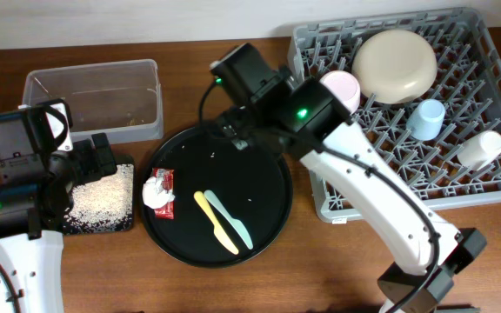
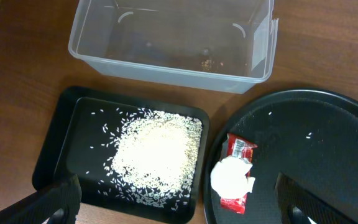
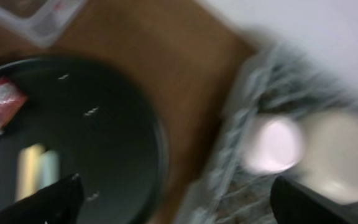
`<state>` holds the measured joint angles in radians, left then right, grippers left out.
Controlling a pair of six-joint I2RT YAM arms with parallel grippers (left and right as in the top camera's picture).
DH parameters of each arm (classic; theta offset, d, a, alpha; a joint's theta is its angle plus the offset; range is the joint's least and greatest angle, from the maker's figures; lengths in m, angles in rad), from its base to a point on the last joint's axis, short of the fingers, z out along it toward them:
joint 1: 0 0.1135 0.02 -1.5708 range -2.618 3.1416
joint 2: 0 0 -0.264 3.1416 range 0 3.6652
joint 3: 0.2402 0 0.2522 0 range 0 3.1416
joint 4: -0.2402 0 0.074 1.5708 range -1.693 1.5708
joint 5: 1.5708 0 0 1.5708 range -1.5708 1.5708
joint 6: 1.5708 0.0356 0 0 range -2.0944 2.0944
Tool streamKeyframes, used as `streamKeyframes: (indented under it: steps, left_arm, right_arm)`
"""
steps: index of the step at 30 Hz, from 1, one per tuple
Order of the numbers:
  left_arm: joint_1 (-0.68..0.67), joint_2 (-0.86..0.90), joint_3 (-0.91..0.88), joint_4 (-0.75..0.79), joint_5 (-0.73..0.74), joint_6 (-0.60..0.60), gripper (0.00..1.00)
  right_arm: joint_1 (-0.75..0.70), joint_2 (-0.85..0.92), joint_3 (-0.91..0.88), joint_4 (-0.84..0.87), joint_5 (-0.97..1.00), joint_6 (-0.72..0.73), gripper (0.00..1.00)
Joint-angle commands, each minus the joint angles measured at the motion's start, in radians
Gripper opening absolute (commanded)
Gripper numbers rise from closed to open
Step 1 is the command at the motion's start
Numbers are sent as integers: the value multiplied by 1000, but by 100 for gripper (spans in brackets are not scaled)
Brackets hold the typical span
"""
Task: Sort waste into correct bins and load items into the dishwasher rack
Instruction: 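Lower the right gripper onto the light-green spoon on the round tray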
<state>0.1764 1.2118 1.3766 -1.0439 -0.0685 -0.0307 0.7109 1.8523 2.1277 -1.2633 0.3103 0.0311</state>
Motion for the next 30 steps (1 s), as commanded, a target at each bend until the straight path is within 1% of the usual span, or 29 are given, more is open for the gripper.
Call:
streamKeyframes:
  steps: [1,2,4,5,6,10,12,13,14,15,18,19,21,22,24,27,30]
  left_arm:
    - [3,-3,10,2,-7,0,99]
    - [3,-3,10,2,-7,1,99]
    - [3,-3,10,2,-7,1,99]
    - [3,-3,10,2,-7,0,99]
    - [3,-3,10,2,-7,1,99]
    - [3,-3,10,2,-7,1,99]
    - [3,-3,10,2,-7,0,100]
    - [3,-3,10,2,-7,1,99]
    - [3,-3,10,2,-7,1,99]
    - [3,-3,10,2,-7,1,99]
    - [3,-3,10,2,-7,0,99]
    - [3,-3,10,2,-7,1,99]
    - [3,-3,10,2,-7,1,100]
    - [3,-3,10,2,-7,0,99]
    - [3,-3,10,2,-7,1,99]
    - [3,-3,10,2,-7,1,99]
    - [3,-3,10,2,-7,1,99]
  right_arm:
    - [-39,11,-12,-44,-248,195,83]
    - [-43,26,-34,-47,-276,195,78]
    - [-43,60,-87,-45,-323,195,74]
    - [-43,83,-124,-43,-338,195,69]
    - [-43,101,-153,-42,-339,196,66]
    - [-43,158,-225,-33,-353,195,57]
    - [-43,182,-253,-15,-352,194,56]
    - [-43,199,-276,3,-353,190,52]
    - [-43,209,-289,10,-361,183,51]
    - [-42,230,-307,17,-415,142,49]
    - [-29,253,-338,23,-534,57,49]
    - [-21,259,-348,23,-547,42,49]
    - [10,265,-366,21,-546,-4,51]
    - [28,266,-373,24,-543,-29,56]
    - [56,266,-388,35,-521,-36,60]
    - [95,266,-440,99,-452,-35,60]
    - [107,266,-501,138,-440,-47,60]
